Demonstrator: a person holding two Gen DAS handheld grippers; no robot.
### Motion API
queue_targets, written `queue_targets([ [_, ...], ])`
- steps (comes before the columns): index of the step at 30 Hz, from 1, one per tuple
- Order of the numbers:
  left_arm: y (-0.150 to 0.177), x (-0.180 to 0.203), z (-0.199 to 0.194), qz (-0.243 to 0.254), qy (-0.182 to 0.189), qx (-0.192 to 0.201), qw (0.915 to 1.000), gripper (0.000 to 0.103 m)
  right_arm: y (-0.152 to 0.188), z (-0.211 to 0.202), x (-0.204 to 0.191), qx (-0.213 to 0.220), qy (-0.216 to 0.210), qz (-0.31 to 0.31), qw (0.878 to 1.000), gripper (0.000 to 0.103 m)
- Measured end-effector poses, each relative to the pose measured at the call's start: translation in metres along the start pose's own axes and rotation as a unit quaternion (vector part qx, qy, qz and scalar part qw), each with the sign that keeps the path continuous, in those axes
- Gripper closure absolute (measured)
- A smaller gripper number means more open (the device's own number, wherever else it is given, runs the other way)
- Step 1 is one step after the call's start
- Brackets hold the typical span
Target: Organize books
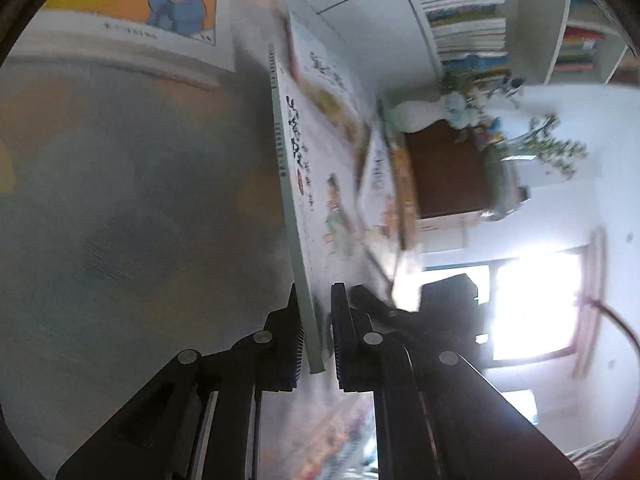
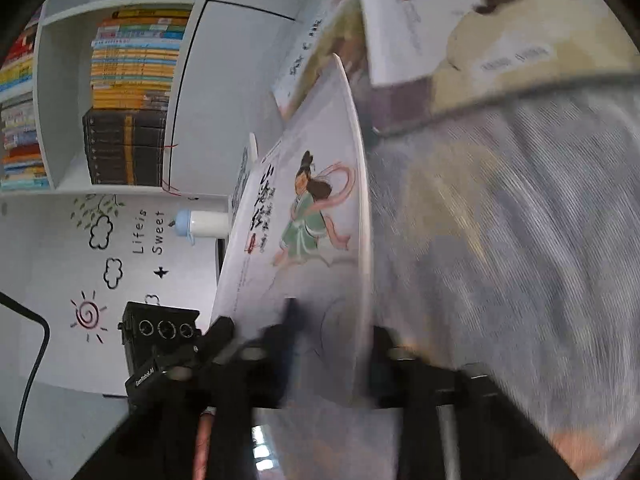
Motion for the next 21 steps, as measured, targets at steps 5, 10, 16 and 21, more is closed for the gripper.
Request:
queue_targets([
  [5, 0.003, 0.009, 0.0, 0.085, -0.08, -0.012, 0.9931, 0.094, 0.006, 0.013, -0.039, -0.008, 0.105, -0.154, 0.982, 0.09],
  [10, 0.004, 0.025, -0.01, 0.145, -0.1, -0.01, 0.9843, 0.093, 0.024, 0.019, -0.088, -0.012, 0.198, -0.323, 0.925, 0.09],
  [16, -0.03, 0.034, -0.057, 0.149, -0.088, 0.063, 0.9829, 0.091, 0.025, 0.021, -0.135, -0.009, 0.202, -0.397, 0.896, 0.089],
  [21, -0.073, 0.02, -0.101, 0.131, -0.109, 0.131, 0.9765, 0.091, -0.004, 0.056, -0.18, -0.004, 0.157, -0.422, 0.893, 0.088],
])
Point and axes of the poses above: each gripper's, at about its wrist camera, not at the fingertips, and z roughly the way its jaws point, x to its right, y to its underside, the point moved 5 cm from there along z, roughly the way its jaws point, and after that the axes turned 1 degree about -y, right-handed, at the moved point
